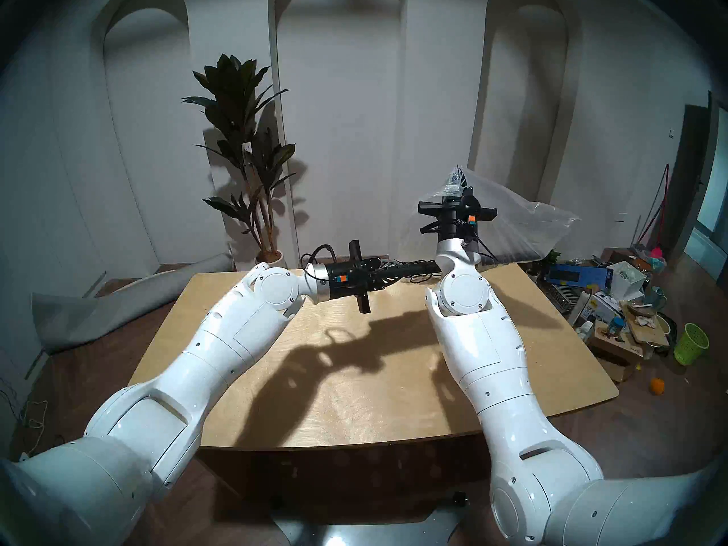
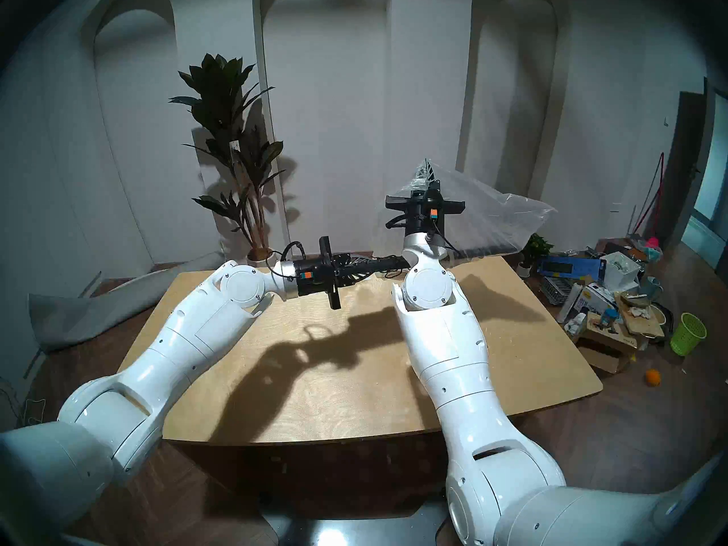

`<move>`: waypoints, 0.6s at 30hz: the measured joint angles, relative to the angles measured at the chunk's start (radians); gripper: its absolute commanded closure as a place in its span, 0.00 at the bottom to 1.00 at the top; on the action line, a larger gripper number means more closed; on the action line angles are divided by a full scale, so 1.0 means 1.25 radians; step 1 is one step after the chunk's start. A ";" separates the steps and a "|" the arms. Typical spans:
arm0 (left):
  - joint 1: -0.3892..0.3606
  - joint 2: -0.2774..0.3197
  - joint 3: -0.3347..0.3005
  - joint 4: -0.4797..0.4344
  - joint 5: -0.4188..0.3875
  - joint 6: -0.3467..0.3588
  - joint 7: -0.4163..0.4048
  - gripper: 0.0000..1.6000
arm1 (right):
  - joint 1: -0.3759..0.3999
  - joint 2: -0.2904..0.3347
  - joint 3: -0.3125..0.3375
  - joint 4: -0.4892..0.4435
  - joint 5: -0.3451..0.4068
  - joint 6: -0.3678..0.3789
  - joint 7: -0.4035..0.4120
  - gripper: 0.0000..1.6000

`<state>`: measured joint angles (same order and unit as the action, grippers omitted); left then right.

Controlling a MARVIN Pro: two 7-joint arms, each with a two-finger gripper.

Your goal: Unwrap the new keyboard and set the wrapping aside

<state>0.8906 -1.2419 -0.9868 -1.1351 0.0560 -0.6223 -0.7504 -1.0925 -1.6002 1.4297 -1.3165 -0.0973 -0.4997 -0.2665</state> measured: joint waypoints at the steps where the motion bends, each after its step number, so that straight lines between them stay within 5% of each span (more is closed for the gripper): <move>1: 0.003 0.002 -0.001 -0.010 -0.009 0.006 -0.010 1.00 | 0.000 0.000 0.000 0.000 0.000 0.000 0.000 1.00; 18: -0.019 0.047 -0.033 0.016 0.020 0.009 -0.027 1.00 | -0.005 0.012 0.010 0.004 -0.002 -0.002 0.000 1.00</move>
<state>0.8674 -1.1832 -1.0282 -1.1146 0.0811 -0.6114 -0.7838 -1.0984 -1.5850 1.4424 -1.3120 -0.0993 -0.5022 -0.2666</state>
